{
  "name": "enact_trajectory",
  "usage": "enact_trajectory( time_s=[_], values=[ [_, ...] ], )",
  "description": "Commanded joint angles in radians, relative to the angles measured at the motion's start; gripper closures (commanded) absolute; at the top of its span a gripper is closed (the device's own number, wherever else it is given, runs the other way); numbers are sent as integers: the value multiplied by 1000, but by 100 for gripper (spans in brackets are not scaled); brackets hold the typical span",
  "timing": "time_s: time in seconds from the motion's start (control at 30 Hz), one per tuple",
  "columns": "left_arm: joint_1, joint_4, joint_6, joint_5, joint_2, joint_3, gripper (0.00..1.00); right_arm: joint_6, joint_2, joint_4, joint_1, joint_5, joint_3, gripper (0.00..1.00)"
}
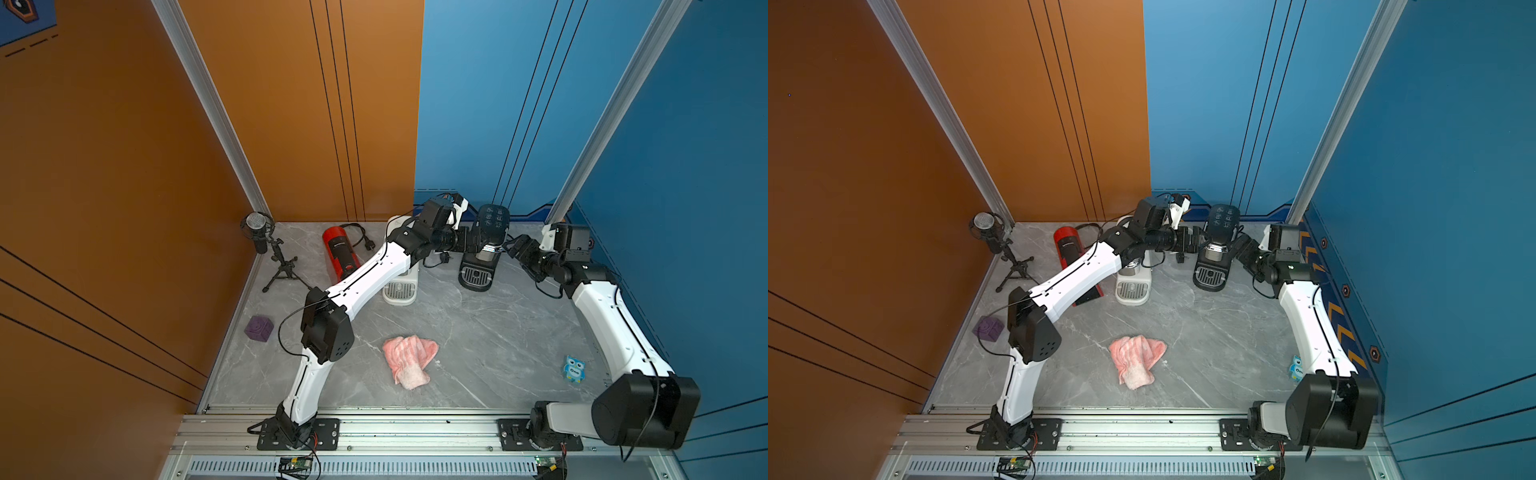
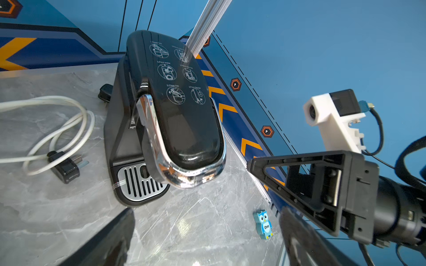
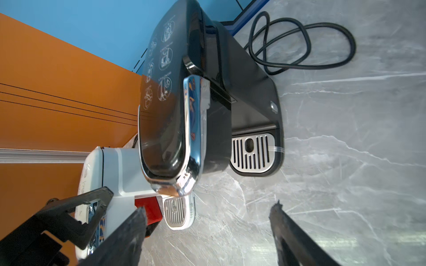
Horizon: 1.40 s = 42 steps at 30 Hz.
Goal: Wipe the surface of a coffee machine
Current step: Move the coffee machine to the center of the board.
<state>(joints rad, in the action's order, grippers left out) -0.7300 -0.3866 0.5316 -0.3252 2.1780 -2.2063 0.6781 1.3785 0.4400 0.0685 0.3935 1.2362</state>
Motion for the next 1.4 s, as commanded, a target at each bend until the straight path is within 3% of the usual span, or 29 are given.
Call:
enact_trajectory(
  time_s=[0.0,0.23,0.5,0.6,0.9,1.13,1.37],
  values=[
    [6,-7,8,43,48,-63,1,22,39,-81,23,36,43,15],
    [24,-7,23,85,159,-187,0,72,171,-178,55,112,80,14],
    [43,-7,68,44,301,-368,0,90,317,-268,92,141,193,10],
    [40,-8,66,39,312,-365,1,67,390,-269,99,140,277,9],
    [31,-7,53,9,298,-293,7,-14,688,-254,112,341,616,6],
    [35,-8,27,-3,271,-240,8,-130,893,-165,138,382,861,4],
    [38,-8,23,-29,275,-225,10,-182,1077,-120,130,581,1122,4]
  ],
)
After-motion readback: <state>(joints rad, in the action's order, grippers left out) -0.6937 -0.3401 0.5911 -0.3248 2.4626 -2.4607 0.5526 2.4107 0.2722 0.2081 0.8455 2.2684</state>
